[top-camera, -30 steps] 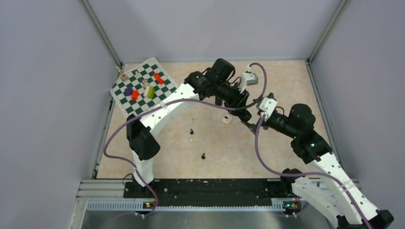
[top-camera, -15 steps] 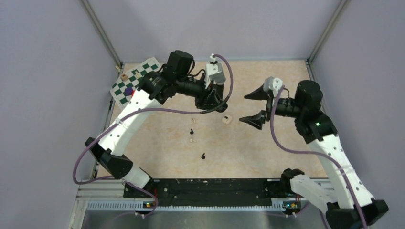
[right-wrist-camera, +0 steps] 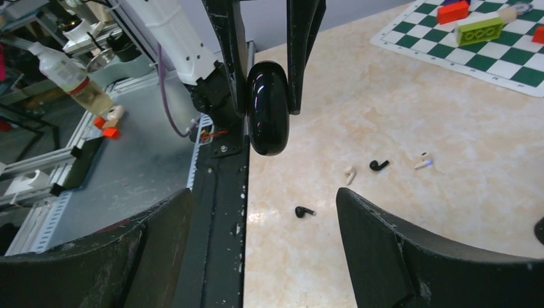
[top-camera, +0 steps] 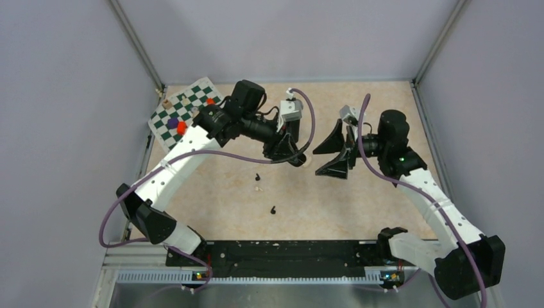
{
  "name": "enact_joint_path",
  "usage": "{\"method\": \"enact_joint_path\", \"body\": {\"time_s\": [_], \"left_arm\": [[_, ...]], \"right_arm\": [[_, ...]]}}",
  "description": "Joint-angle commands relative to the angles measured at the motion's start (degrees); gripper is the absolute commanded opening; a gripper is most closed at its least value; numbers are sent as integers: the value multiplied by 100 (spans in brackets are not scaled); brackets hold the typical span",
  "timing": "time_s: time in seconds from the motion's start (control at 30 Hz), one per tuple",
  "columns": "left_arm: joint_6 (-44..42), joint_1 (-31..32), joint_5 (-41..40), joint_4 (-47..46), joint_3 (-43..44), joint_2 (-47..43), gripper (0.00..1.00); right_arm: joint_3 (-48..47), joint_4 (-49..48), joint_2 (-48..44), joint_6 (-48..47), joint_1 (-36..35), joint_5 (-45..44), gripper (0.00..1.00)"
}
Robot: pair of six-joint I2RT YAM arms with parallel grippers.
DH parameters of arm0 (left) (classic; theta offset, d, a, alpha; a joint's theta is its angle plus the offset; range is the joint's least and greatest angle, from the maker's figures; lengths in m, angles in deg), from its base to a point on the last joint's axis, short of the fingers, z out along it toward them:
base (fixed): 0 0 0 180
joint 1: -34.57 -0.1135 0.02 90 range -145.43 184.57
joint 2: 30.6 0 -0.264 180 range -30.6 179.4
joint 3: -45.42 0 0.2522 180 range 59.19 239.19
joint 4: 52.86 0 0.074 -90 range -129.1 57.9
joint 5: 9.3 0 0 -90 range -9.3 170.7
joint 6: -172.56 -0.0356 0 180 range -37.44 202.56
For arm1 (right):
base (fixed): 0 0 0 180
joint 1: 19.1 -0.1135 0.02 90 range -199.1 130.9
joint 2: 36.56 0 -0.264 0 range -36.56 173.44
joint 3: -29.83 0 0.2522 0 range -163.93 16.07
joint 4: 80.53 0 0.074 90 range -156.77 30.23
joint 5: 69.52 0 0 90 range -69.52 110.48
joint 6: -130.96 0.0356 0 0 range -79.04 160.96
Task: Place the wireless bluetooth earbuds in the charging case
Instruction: Pick up the charging case at the center of the board.
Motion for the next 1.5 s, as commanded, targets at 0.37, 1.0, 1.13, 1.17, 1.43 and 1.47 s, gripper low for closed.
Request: {"method": "enact_joint_path", "body": {"time_s": [0.37, 1.0, 1.13, 1.17, 1.43, 1.47], "left_arm": [[530, 3, 675, -691, -16, 286, 19], [540, 72, 397, -759, -120, 458, 20], [528, 109, 369, -741, -105, 488, 20], [521, 117, 357, -734, -97, 495, 20], [490, 127, 328, -706, -60, 526, 25], [486, 127, 311, -701, -56, 526, 31]], "right_arm": [[341, -1814, 175, 1281, -363, -94, 73], [292, -1720, 294, 1243, -536, 98, 46], [325, -1822, 258, 1338, -544, 116, 38], [329, -1836, 252, 1346, -542, 121, 36], [356, -1804, 193, 1299, -545, 135, 9], [349, -1791, 179, 1286, -542, 140, 8]]}}
